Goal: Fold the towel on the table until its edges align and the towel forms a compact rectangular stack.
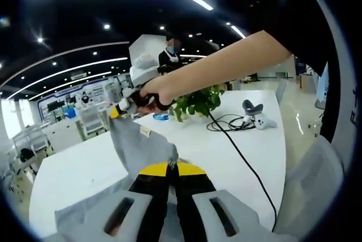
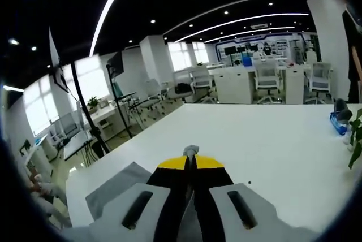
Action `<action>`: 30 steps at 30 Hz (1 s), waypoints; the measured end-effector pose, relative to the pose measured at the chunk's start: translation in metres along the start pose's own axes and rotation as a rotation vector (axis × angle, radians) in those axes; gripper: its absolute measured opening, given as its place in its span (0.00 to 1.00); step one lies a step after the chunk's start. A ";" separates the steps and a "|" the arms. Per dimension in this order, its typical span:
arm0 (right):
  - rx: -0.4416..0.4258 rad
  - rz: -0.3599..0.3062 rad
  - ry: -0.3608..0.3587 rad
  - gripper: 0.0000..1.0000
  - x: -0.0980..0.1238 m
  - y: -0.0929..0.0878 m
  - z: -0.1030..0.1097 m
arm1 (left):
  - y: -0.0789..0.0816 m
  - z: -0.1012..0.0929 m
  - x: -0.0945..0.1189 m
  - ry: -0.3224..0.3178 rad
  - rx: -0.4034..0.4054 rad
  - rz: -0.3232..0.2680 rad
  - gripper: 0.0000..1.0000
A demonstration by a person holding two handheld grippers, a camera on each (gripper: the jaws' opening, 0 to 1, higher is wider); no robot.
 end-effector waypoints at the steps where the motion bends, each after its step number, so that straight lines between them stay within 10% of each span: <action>1: 0.000 0.000 0.001 0.00 -0.001 0.000 0.001 | 0.000 0.001 0.001 0.000 0.000 0.000 0.03; 30: 0.025 0.024 0.053 0.00 -0.048 0.004 0.041 | -0.012 0.037 0.033 0.075 0.000 0.015 0.03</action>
Point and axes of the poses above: the point that each gripper's makers call its tool centre point, and the gripper's own axes: x roughly backward along the fingers, z roughly to its left, y roughly out of its top, the point moved 8 cm from there along x, roughly backward along the fingers, and after that the axes turned 12 degrees about y, right-handed, at the moved point
